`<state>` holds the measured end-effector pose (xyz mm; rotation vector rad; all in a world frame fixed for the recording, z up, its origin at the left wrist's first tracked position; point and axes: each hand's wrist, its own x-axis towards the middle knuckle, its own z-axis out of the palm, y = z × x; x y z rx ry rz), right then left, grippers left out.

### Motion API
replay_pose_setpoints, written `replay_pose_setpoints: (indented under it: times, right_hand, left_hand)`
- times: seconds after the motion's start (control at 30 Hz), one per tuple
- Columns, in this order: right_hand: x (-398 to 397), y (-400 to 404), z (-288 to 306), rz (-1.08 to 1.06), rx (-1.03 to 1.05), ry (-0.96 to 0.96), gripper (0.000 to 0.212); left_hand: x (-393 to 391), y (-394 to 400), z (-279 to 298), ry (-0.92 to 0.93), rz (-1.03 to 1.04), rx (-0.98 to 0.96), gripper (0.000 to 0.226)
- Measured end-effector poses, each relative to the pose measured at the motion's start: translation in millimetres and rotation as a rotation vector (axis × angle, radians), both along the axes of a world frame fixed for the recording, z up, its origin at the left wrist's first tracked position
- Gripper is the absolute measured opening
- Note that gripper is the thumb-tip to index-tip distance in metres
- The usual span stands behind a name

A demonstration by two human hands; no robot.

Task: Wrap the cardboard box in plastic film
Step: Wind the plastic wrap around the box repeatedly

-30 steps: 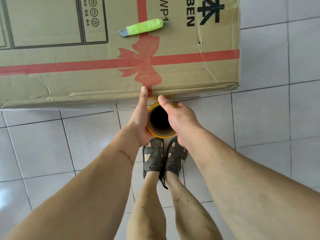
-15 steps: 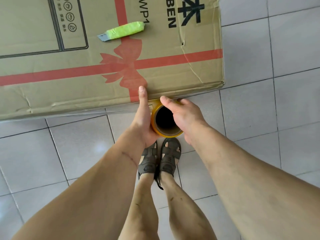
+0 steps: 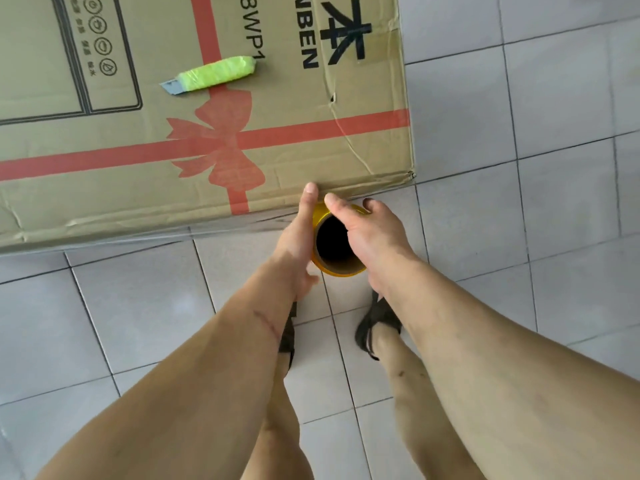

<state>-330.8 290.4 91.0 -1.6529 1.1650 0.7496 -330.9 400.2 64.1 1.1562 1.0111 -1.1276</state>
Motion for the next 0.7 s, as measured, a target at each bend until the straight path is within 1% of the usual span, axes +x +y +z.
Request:
replay_pose_setpoints:
  times: [0.03, 0.07, 0.13, 0.2, 0.3, 0.33, 0.37, 0.43, 0.47, 0.53, 0.57, 0.63, 0.7]
  right_hand:
    - [0.3, -1.2, -0.1, -0.049, 0.033, 0.030, 0.088]
    - [0.2, -2.1, -0.2, -0.091, 0.078, 0.057, 0.088]
    - [-2.4, -2.8, -2.8, -0.105, 0.137, 0.075, 0.088]
    - [-1.9, -6.2, -0.5, -0.037, 0.129, 0.045, 0.084]
    - [-1.2, -23.8, 3.4, 0.098, 0.056, 0.008, 0.079]
    - [-1.0, -30.7, 3.6, 0.120, 0.047, 0.002, 0.080]
    - [-0.9, -37.4, 3.4, 0.124, 0.057, 0.012, 0.081]
    - [-1.7, -46.6, 3.3, 0.084, 0.118, 0.080, 0.087]
    - [-2.6, -49.2, 2.2, 0.063, 0.165, 0.108, 0.090]
    - [-2.0, -53.9, -0.6, 0.061, 0.229, 0.118, 0.090]
    - [-0.8, -54.8, -1.5, 0.095, 0.215, 0.101, 0.087]
    - [3.2, -61.7, -3.8, 0.228, 0.121, 0.032, 0.079]
    - [7.8, -71.8, -4.7, 0.331, 0.054, -0.043, 0.073]
  left_hand:
    - [2.2, -2.0, -2.9, -0.036, 0.005, 0.072, 0.083]
    - [5.4, -3.7, -5.5, -0.051, 0.030, 0.101, 0.081]
    - [9.4, -3.4, -9.4, -0.044, 0.107, 0.022, 0.085]
    - [7.4, -5.4, -9.7, -0.012, 0.145, -0.047, 0.099]
    - [-5.6, -19.4, -13.3, 0.066, 0.182, -0.150, 0.122]
    - [-8.5, -25.0, -13.5, 0.061, 0.164, -0.148, 0.128]
    - [-10.4, -29.7, -18.2, 0.044, 0.161, -0.098, 0.131]
    - [-7.1, -34.7, -25.5, -0.024, 0.179, 0.055, 0.120]
    - [-3.4, -36.8, -21.7, -0.047, 0.189, 0.086, 0.111]
    - [1.9, -43.1, -11.5, -0.066, 0.189, 0.045, 0.098]
    - [0.0, -44.4, -12.2, -0.054, 0.183, 0.012, 0.100]
    - [-7.7, -52.9, -14.0, -0.001, 0.208, -0.042, 0.111]
    - [-13.7, -68.1, -10.8, 0.020, 0.222, -0.034, 0.122]
